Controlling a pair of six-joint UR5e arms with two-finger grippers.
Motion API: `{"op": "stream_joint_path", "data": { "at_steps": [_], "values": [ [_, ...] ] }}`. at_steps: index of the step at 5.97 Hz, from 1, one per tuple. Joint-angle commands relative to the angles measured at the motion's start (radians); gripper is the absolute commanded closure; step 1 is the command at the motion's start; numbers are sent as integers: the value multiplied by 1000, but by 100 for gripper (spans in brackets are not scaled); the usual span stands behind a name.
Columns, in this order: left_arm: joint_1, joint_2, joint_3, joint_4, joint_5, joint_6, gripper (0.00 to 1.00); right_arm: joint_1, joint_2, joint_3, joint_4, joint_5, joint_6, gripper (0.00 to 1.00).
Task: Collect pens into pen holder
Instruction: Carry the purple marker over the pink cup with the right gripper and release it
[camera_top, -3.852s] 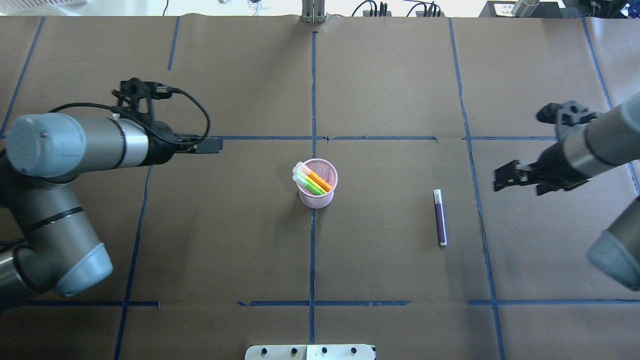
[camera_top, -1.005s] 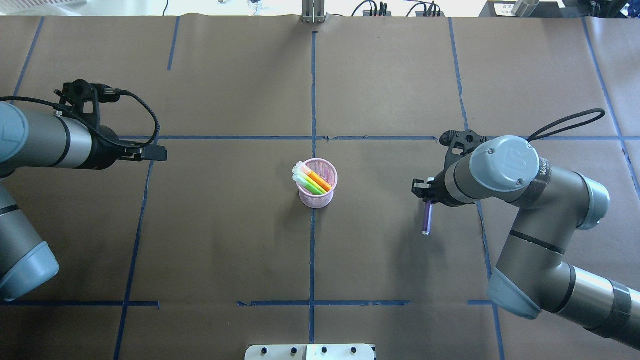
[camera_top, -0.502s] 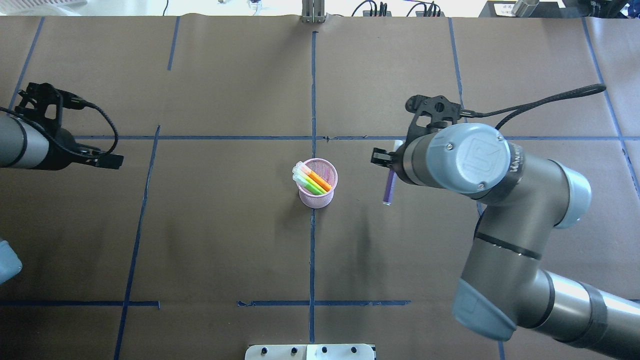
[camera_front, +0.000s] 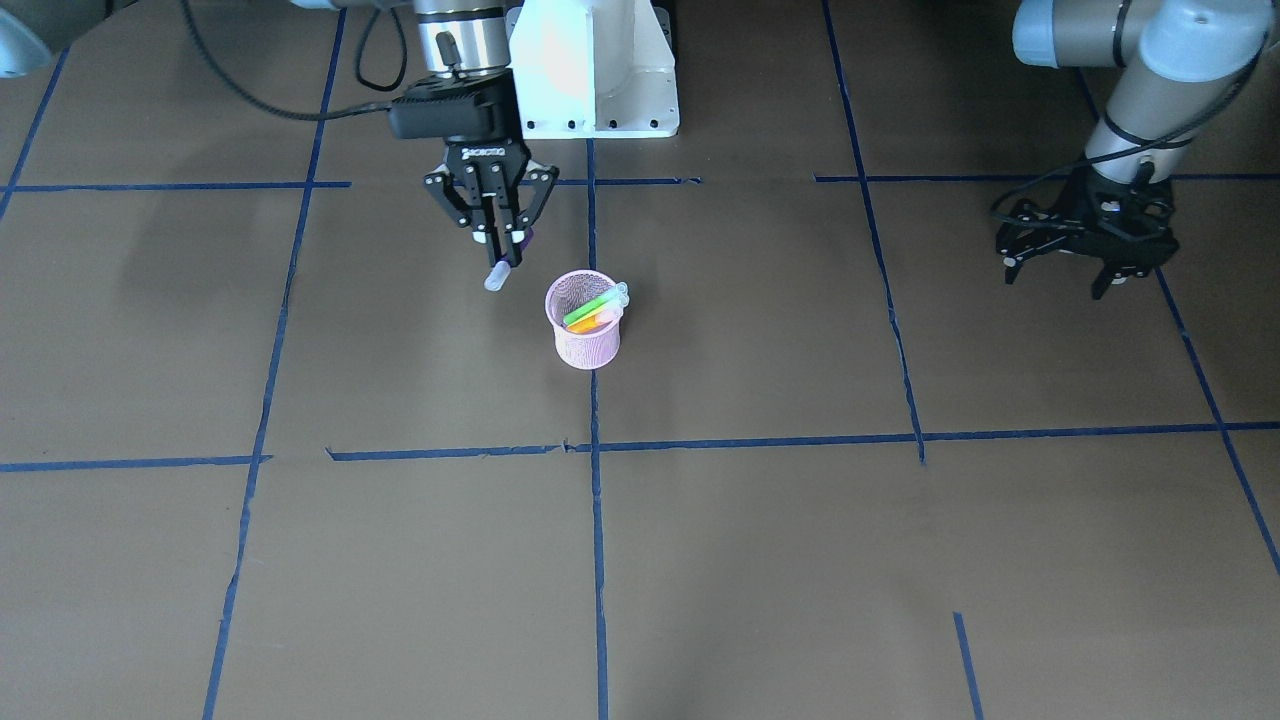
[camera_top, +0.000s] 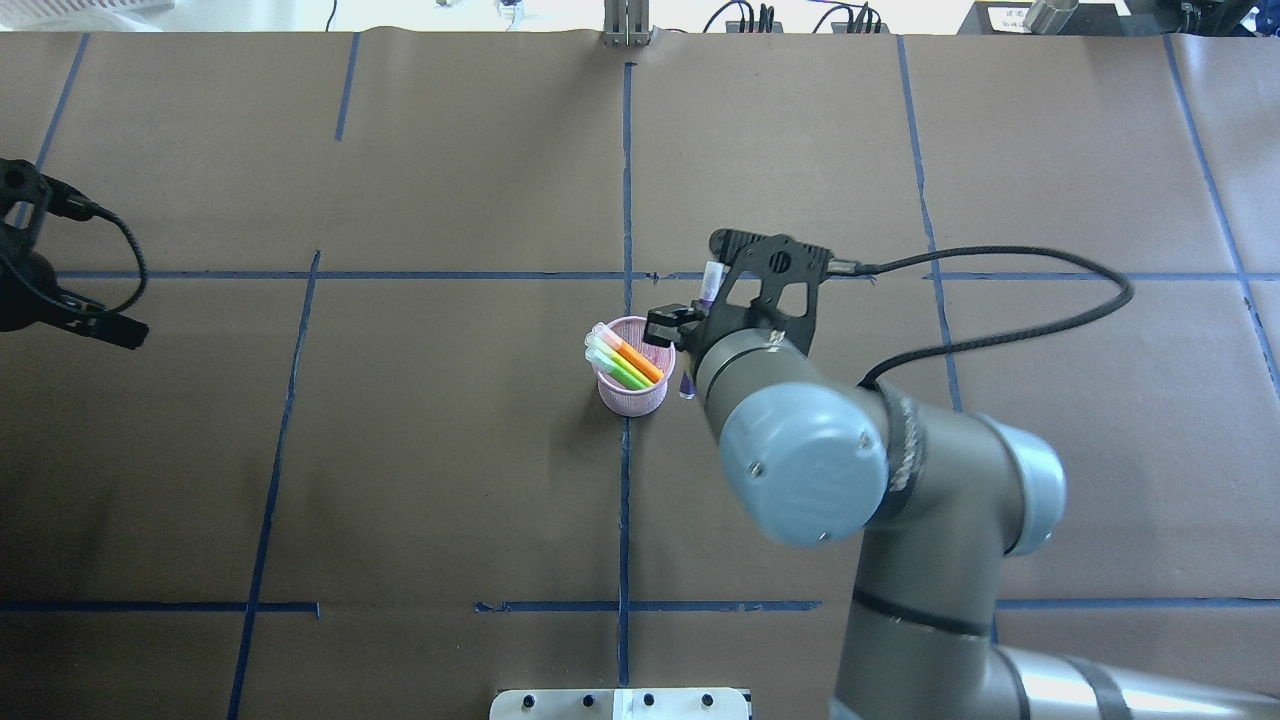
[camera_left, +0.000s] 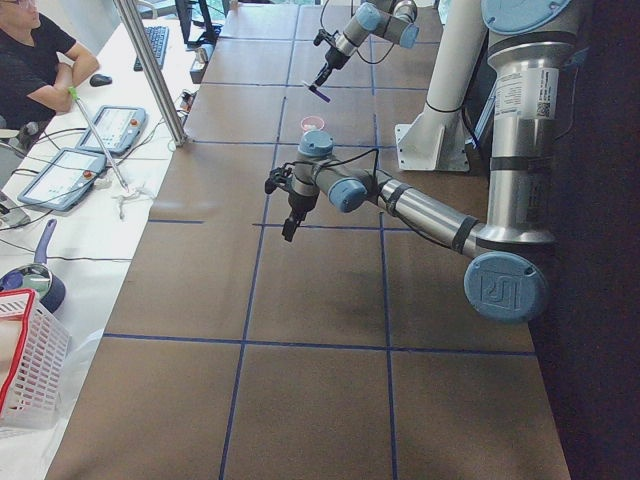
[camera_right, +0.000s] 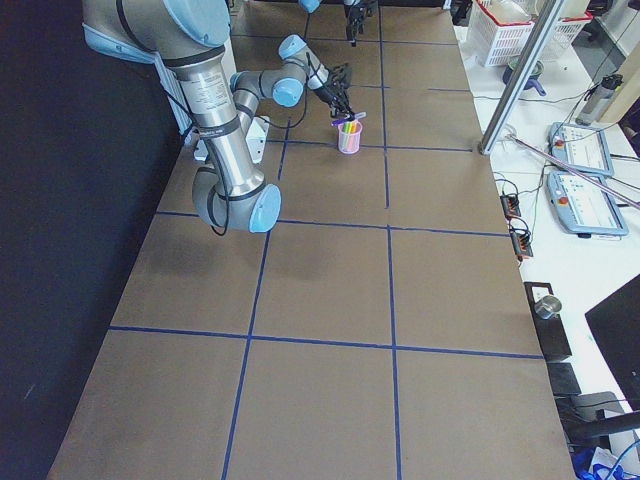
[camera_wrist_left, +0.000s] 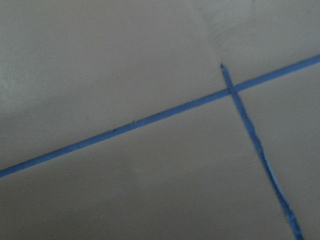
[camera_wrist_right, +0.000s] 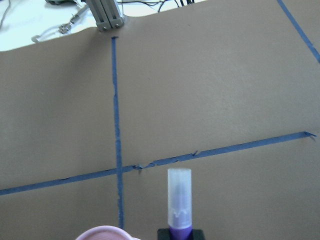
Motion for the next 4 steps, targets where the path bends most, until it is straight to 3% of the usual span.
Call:
{"op": "stream_joint_path", "data": {
  "at_steps": [1,2,4],
  "values": [
    [-48,34,4,56,-63,83,1,-69,25,-48,41,-233,83,100],
    [-48,40,10,61,-78,82,1,-81,51,-107,50,-372,99,100],
    [-48,43,11,61,-78,82,1,-92,66,-222,52,-508,105,100]
  ]
}}
